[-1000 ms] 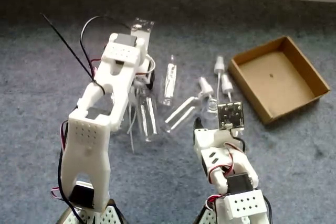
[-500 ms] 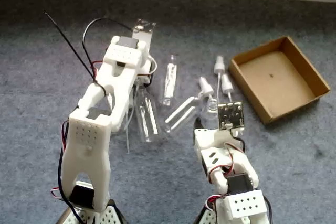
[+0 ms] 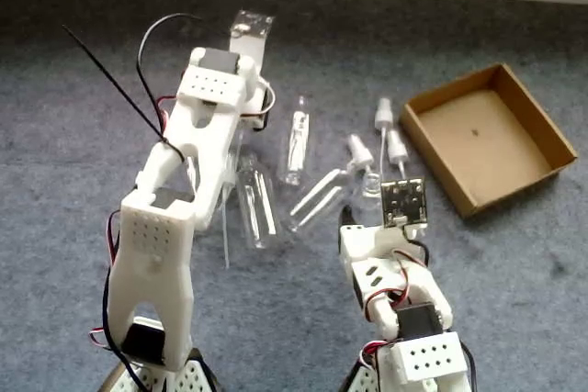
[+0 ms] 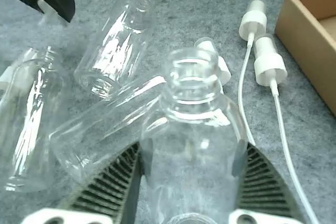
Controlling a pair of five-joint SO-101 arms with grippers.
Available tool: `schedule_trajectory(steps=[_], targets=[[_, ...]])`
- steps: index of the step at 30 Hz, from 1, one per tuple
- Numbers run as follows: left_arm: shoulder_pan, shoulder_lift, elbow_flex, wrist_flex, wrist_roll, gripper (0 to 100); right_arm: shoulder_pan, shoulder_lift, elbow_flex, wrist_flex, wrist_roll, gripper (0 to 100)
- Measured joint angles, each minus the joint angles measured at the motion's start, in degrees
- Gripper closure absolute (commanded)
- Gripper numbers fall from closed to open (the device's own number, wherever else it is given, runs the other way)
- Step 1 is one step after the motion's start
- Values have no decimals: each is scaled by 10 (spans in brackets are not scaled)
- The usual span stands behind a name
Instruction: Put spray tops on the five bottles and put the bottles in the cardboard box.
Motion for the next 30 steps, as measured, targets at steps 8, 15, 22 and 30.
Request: schedule_trajectory(steps=[8, 15, 22, 30], targets=[[10, -73, -147, 105, 0, 990, 0, 0, 0, 0, 0, 796], [22, -129, -240, 158, 0, 990, 0, 0, 0, -25, 0, 796], [52, -205, -251, 167, 0, 990, 0, 0, -3, -80, 0, 796], [50, -324, -240, 169, 0, 990, 0, 0, -85, -67, 0, 799]])
